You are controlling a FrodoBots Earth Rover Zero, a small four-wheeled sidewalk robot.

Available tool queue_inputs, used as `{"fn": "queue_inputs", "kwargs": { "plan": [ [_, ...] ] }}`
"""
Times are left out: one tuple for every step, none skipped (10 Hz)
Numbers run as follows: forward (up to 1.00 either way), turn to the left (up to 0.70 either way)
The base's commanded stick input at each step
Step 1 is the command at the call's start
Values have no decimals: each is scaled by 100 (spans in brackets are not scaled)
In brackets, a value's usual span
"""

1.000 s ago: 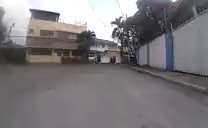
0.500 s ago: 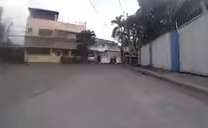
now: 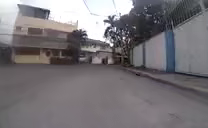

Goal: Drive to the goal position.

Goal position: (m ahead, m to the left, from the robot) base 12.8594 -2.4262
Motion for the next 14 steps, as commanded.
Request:
{"fn": "queue_inputs", "kwargs": {
  "plan": [
    [100,0],
    [100,0],
    [100,-13],
    [100,-40],
    [100,-29],
    [100,0],
    [100,0],
    [100,0],
    [100,0],
    [100,0],
    [100,0],
    [100,0],
    [100,0],
    [100,0]
  ]
}}
